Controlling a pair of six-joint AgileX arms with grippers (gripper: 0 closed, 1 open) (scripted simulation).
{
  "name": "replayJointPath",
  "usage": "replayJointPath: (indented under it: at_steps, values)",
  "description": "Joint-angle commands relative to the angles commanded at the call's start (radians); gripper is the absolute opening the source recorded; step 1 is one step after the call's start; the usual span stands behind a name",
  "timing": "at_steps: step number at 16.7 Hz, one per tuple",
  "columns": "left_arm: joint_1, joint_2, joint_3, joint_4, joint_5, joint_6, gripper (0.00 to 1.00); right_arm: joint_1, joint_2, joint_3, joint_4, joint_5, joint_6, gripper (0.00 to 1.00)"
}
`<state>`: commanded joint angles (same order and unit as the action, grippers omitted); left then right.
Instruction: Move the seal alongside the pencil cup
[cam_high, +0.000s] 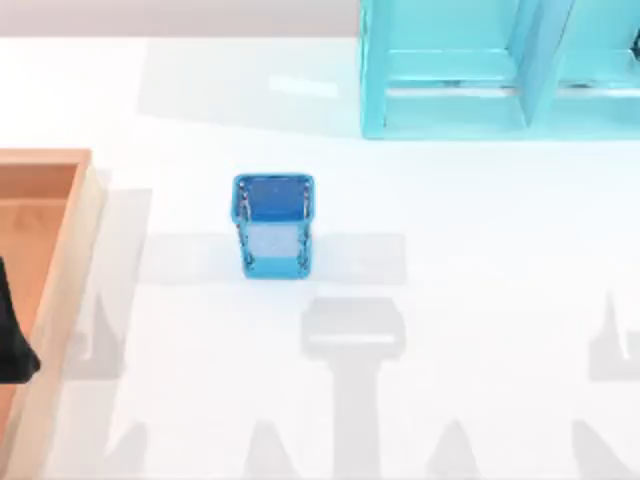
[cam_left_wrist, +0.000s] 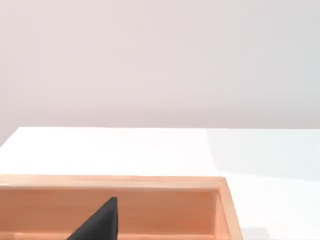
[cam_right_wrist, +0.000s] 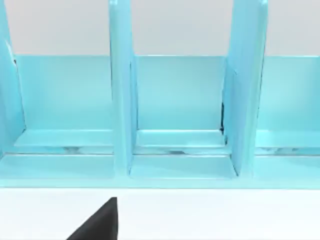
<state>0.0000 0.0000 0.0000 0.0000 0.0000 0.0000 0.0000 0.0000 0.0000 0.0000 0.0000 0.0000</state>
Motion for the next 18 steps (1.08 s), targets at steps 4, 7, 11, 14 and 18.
replayJointPath:
  at_steps: [4, 7, 11, 14, 18]
  values:
    - [0.0, 0.0, 0.0, 0.0, 0.0, 0.0, 1.0, -0.008, 0.031, 0.031, -0.028, 0.001, -0.006, 1.0]
    - [0.0, 0.0, 0.0, 0.0, 0.0, 0.0, 1.0, -0.032, 0.158, 0.158, -0.134, 0.002, -0.029, 1.0]
    - [0.0, 0.0, 0.0, 0.0, 0.0, 0.0, 1.0, -0.08, 0.475, 0.453, -0.363, 0.0, -0.077, 1.0]
    - [0.0, 0.0, 0.0, 0.0, 0.0, 0.0, 1.0, -0.123, 0.803, 0.716, -0.577, 0.0, -0.119, 1.0]
    - [0.0, 0.0, 0.0, 0.0, 0.0, 0.0, 1.0, -0.182, 1.236, 1.049, -0.867, 0.001, -0.175, 1.0]
